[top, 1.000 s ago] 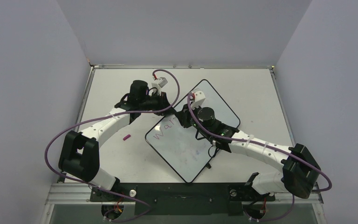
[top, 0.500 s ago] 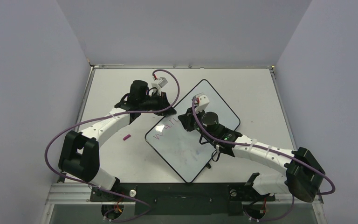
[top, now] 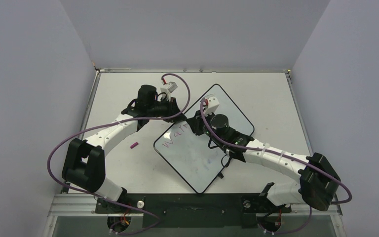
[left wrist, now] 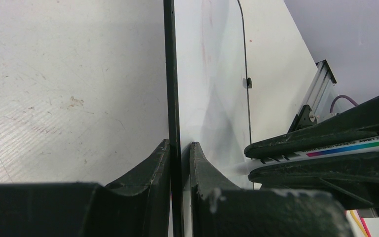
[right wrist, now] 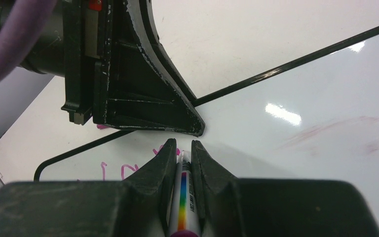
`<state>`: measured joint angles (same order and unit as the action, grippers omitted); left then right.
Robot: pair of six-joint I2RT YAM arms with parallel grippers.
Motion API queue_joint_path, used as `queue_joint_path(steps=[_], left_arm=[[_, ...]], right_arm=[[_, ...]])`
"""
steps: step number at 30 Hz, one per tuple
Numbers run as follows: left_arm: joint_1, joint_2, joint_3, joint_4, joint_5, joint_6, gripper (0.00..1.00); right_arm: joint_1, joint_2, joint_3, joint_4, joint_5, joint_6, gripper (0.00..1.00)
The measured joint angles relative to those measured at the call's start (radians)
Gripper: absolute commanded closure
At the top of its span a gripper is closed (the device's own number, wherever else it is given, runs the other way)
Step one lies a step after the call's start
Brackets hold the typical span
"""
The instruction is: Write a sentence on the whiteboard
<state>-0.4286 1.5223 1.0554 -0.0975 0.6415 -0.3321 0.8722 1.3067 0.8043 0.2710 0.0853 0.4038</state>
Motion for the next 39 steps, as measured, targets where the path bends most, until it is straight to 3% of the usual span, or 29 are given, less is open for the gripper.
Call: queue_joint_path(steps=[39], left_arm=[[-0.001, 0.000, 0.000, 0.001, -0.002, 0.000, 1.00]], right_arm=[[-0.022, -0.030, -0.014, -0.050, 0.032, 0.002, 1.00]])
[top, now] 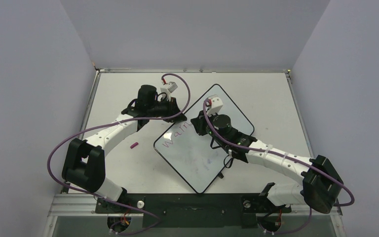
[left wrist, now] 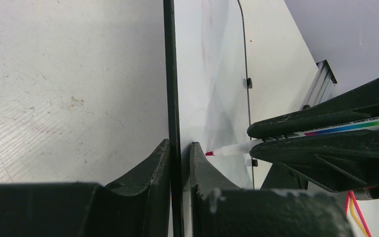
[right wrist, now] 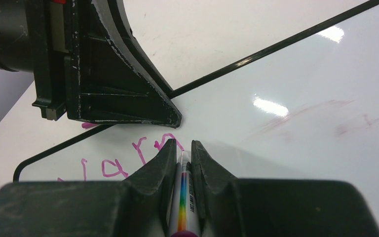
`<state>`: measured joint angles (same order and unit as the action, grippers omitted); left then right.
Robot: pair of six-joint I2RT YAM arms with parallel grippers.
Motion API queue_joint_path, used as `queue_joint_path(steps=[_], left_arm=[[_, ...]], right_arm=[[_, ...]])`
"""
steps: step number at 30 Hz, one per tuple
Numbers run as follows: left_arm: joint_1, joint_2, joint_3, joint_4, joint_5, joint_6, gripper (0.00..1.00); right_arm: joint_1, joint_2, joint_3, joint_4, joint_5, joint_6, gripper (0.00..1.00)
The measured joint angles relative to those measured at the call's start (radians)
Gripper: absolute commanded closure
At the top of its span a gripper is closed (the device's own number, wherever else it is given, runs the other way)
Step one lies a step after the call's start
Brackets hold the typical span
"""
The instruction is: Write a sentence on the whiteboard
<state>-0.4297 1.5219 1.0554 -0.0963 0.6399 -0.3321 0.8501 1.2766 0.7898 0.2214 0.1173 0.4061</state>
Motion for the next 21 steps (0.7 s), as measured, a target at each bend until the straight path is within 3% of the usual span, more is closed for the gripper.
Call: queue_joint_path(steps=[21], left_arm=[[-0.001, 0.000, 0.000, 0.001, 0.000, 0.000, 1.00]], right_arm=[[-0.001, 0.048, 0.074, -0.023, -0.001, -0.002, 1.00]])
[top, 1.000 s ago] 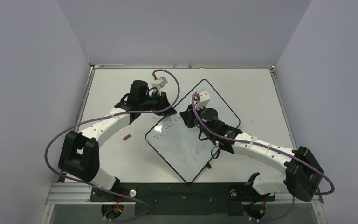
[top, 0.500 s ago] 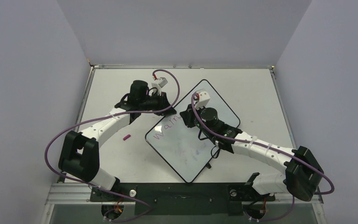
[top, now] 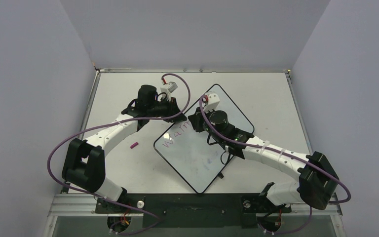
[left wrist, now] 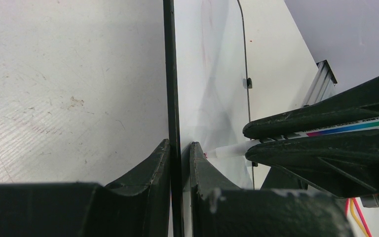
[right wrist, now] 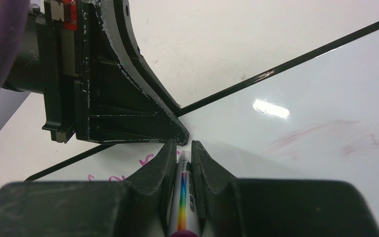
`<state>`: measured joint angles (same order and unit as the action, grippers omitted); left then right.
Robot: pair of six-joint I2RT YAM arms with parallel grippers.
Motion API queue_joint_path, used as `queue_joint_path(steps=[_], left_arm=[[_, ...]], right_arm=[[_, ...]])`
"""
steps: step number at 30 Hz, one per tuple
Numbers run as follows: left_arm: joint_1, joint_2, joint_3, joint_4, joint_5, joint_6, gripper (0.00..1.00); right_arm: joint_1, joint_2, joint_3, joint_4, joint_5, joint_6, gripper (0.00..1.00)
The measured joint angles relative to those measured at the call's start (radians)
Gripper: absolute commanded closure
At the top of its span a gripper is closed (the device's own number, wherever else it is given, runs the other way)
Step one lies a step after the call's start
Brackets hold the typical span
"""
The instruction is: Write a sentence on the whiteboard
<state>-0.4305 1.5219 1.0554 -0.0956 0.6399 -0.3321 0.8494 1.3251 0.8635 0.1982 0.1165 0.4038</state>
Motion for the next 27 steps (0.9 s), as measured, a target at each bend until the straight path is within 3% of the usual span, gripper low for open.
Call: queue_joint_path(steps=[27], left_arm=[[0.000, -0.001, 0.000, -0.002, -0.005, 0.000, 1.00]], right_arm=[[-0.013, 0.023, 0.043, -0.042, 0.034, 0.008, 1.00]])
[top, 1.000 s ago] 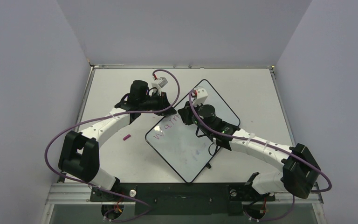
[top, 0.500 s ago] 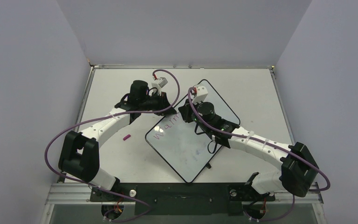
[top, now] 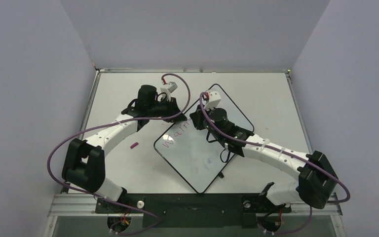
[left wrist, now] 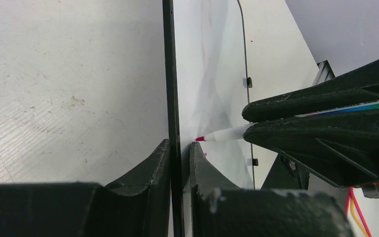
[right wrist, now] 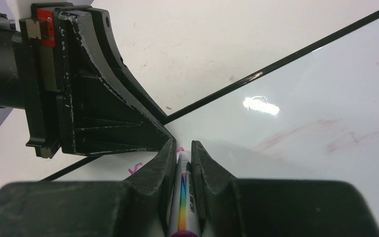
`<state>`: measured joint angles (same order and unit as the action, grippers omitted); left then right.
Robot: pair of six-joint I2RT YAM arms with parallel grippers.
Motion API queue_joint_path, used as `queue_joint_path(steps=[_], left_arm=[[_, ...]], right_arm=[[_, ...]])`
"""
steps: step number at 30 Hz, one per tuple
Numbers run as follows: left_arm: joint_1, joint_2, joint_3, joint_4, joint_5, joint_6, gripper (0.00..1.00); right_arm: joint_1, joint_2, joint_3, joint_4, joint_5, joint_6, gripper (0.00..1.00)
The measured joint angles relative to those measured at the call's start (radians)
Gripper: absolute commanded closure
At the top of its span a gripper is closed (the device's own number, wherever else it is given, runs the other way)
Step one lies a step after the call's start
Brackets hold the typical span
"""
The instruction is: Write a sentence on the whiteboard
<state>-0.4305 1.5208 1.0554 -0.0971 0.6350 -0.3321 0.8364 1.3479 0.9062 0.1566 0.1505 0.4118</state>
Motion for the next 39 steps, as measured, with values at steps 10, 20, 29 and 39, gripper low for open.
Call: queue_joint_path(steps=[10, 20, 29, 39], left_arm=[[-0.001, -0.002, 0.000, 0.000, 0.001, 0.000, 1.00], [-0.003, -0.006, 0.000, 0.000, 0.000, 0.000, 1.00], [-0.003, -0.006, 0.000, 0.000, 0.001, 0.000, 1.00], [-0.003, -0.006, 0.000, -0.001, -0.002, 0.000, 1.00]], right_arm=[[-0.005, -0.055, -0.039, -0.066, 0.003, 0.023, 1.00], [-0.005, -0.073, -0.039, -0.087, 0.007, 0.027, 1.00], [-0.016, -0.074, -0.038, -0.083, 0.018, 0.023, 1.00], [-0.031, -0.040, -0.014, -0.074, 0.014, 0.022, 1.00]])
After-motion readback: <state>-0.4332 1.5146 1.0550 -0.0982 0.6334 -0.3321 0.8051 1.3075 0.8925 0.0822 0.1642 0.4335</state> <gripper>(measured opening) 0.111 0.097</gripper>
